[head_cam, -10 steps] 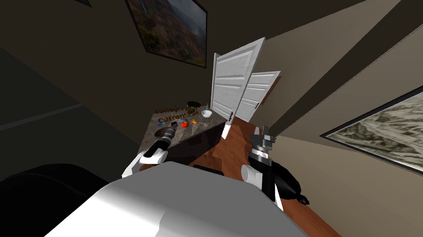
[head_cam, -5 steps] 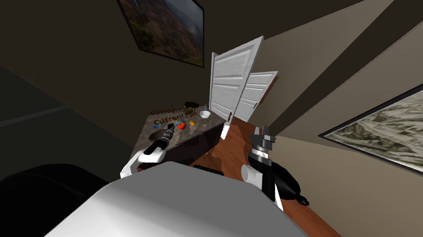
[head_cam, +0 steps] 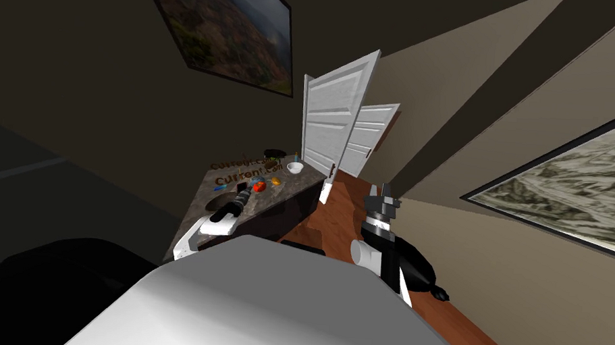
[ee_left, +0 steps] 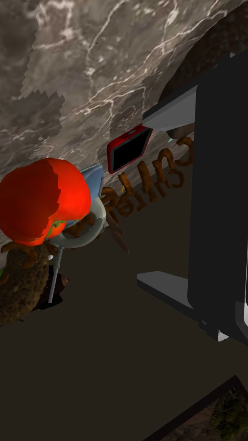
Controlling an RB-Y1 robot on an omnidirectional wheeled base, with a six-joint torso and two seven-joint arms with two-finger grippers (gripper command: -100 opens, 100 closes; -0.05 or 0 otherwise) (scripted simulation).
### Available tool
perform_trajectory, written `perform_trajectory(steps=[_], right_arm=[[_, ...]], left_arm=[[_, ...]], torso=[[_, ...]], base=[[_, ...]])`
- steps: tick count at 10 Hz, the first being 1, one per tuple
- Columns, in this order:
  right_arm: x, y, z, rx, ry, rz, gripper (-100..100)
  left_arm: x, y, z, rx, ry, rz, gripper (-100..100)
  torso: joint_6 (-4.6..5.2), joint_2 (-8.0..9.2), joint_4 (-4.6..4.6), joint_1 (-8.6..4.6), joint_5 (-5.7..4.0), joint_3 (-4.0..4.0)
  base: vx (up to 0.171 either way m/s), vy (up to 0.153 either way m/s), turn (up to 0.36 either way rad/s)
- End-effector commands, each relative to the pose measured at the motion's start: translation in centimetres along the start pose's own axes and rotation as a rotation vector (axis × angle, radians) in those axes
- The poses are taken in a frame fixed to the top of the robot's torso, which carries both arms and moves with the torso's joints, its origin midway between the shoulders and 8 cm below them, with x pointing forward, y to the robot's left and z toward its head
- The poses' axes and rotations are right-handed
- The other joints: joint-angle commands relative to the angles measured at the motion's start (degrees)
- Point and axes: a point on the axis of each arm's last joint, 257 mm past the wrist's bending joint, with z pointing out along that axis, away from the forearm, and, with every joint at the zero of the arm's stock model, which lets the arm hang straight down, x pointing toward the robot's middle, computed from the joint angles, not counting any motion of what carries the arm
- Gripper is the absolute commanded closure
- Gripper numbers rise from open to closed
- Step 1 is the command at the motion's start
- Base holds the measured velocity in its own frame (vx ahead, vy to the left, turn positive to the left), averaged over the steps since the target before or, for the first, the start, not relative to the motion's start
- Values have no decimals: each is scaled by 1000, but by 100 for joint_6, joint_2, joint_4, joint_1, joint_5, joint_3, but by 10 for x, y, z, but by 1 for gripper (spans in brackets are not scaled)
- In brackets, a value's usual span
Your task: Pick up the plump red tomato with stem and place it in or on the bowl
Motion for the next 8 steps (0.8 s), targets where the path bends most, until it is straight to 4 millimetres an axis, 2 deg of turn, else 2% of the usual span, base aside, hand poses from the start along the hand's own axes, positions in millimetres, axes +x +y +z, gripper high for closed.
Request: perform_trajectory(steps=[1, 5, 8], right_arm=[[0, 0, 0, 0, 0, 0, 0], [0, 0, 0, 0, 0, 0, 0], [0, 0, 0, 0, 0, 0, 0]], left_arm=[[-5, 12, 1, -45, -5, 15, -100], [-22, 41, 4, -158, -25, 58, -100], [-32, 55, 5, -218, -38, 79, -100]], torso=[[0, 0, 0, 0, 0, 0], [1, -14, -3, 3, 1, -8], [0, -4, -1, 2, 1, -3]], base=[[75, 0, -40], [108, -2, -66], [89, -1, -51]])
